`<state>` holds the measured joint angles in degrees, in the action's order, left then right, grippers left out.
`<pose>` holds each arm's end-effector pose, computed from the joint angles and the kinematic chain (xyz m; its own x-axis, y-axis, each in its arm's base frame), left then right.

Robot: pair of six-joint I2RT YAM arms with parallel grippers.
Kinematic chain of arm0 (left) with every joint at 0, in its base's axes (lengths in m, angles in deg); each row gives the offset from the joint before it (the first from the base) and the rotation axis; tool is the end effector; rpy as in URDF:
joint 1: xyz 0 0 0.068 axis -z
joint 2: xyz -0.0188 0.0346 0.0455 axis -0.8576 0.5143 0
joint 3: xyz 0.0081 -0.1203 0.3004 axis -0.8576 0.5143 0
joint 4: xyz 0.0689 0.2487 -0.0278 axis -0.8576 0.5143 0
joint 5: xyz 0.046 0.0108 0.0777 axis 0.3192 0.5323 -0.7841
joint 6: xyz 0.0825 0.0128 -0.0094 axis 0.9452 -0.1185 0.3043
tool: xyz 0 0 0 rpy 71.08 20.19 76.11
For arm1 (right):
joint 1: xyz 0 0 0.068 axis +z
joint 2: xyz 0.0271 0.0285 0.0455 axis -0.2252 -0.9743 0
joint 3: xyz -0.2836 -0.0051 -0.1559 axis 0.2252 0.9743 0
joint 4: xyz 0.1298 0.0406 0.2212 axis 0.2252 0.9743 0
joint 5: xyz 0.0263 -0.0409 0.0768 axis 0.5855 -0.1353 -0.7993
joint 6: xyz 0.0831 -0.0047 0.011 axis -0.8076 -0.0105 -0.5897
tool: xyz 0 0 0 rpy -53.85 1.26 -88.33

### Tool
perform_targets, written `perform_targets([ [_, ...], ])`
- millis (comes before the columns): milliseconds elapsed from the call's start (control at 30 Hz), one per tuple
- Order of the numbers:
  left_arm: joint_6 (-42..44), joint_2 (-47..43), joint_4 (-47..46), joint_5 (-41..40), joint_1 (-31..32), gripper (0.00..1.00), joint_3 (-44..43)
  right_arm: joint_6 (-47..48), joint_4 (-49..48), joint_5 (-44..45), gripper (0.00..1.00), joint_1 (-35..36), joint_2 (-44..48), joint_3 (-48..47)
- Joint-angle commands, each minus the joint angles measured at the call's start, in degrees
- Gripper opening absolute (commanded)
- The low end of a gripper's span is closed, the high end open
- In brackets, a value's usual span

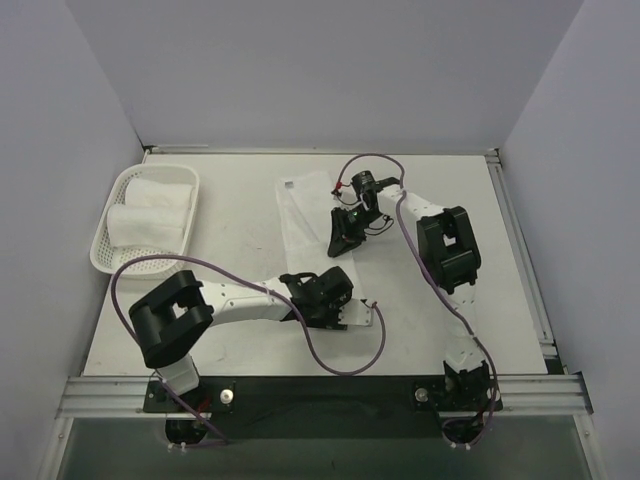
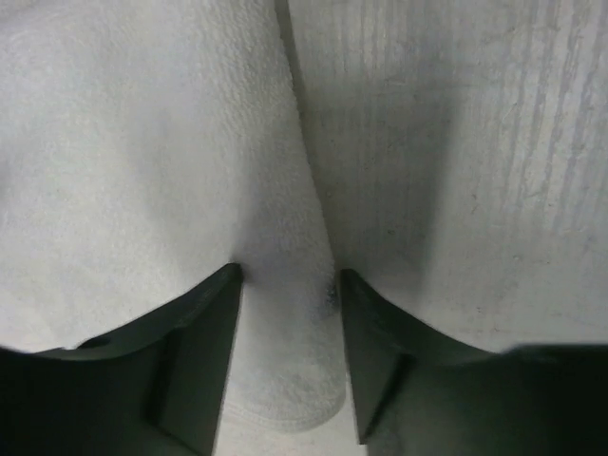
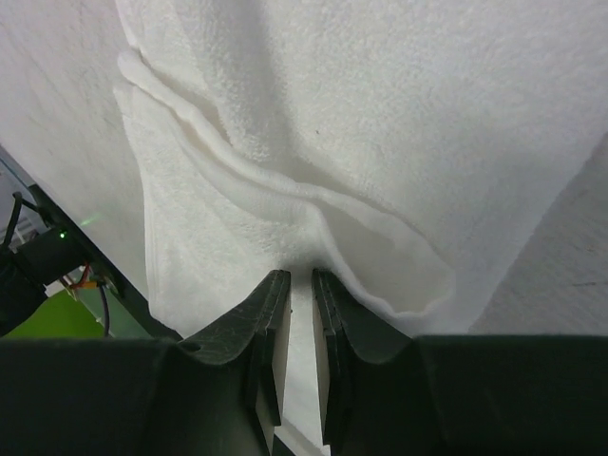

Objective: Roll the towels
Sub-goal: Fold the towel

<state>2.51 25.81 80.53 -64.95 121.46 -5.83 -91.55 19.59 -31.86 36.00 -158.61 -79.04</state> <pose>0.1692 -0.3119 0.1856 0.1896 0.9229 -0.3350 0.9404 -0.0725 0.3324 0.4570 0.2482 0.1706 -0.9122 -0.2307 -0.3385 -0.4068 0.6073 0.6824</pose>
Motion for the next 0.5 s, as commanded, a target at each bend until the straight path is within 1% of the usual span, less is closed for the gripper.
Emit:
perform_targets([
  [0, 0.2, 2.0, -1.9, -1.4, -0.1, 0.52, 0.7, 0.6, 0.4, 1.4, 0.17, 0.0, 0.1, 2.0],
  [100, -0.6, 2.6, -0.6, 2.5, 0.3, 0.39, 2.1, 1.7, 0.0, 0.7, 0.17, 0.1, 1.3, 5.2],
  [133, -1.6, 2.5, -0.1, 4.2, 0.3, 0.31, 2.4, 2.2, 0.1, 0.4, 0.17, 0.3, 2.4, 5.9],
  [200, -2.5, 0.7, 2.3, 7.6, 0.3, 0.24, 2.6, 2.9, 0.2, 0.2, 0.16, 0.5, 4.4, 9.5],
  [233, -3.6, -0.3, 3.0, 11.0, 0.3, 0.15, 2.5, 3.3, 0.1, 0.0, 0.16, 0.7, 7.1, 10.9],
  [300, -5.1, -3.0, 6.7, 14.5, 0.3, 0.10, 1.0, 4.8, 0.3, 0.0, 0.16, 0.9, 10.2, 14.8],
  [333, -6.6, -3.6, 8.3, 18.8, 0.3, 0.08, 0.2, 5.1, 0.5, -1.2, 0.17, 0.9, 12.9, 15.6],
  [367, -7.4, -4.1, 11.5, 21.1, 0.3, 0.08, -1.9, 5.5, 1.0, -1.8, 0.17, 0.9, 14.0, 16.0],
  [400, -9.1, -5.1, 12.7, 25.8, 0.3, 0.07, -2.8, 5.6, 1.3, -2.1, 0.18, 0.9, 15.1, 15.6],
  [467, -11.5, -6.0, 14.3, 29.4, 0.3, 0.08, -3.8, 5.8, 1.7, -2.3, 0.20, 0.7, 17.5, 14.8],
])
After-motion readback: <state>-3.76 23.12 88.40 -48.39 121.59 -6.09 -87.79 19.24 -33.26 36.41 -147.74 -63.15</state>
